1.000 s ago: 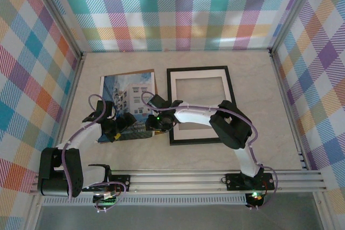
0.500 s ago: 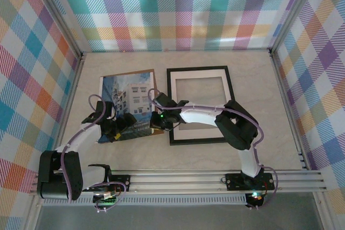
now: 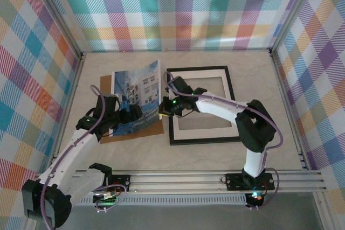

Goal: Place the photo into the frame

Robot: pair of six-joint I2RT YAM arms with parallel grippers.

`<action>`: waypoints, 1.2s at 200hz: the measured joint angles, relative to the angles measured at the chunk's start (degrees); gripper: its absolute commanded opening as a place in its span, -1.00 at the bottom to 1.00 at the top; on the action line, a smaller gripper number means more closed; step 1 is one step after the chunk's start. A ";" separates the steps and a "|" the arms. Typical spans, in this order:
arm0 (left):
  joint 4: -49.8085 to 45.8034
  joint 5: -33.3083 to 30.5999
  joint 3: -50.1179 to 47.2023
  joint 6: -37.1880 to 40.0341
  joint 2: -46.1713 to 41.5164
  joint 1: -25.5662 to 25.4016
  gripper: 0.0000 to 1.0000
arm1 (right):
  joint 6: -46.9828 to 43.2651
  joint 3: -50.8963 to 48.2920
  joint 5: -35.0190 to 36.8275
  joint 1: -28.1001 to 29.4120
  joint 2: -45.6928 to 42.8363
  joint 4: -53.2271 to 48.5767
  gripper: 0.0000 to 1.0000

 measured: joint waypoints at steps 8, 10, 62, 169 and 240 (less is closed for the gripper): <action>0.07 -1.79 0.15 0.66 0.20 -2.69 0.99 | -1.33 0.81 -1.53 -1.42 -0.11 -0.92 -0.97; 0.07 -2.10 0.17 0.74 0.24 -3.08 0.99 | -1.55 0.96 -1.75 -1.62 -0.11 -1.14 -0.97; 0.50 -13.84 2.54 6.56 7.67 -20.09 1.00 | -8.55 5.49 -4.83 -5.75 -0.11 -8.31 -0.97; 0.48 -35.71 17.05 19.30 30.47 -30.84 0.89 | -11.74 6.19 -7.26 -7.06 -0.11 -12.68 -0.91; 0.61 -40.24 17.22 21.70 33.16 -32.76 0.45 | -11.69 6.12 -7.54 -7.67 -0.11 -13.53 -0.84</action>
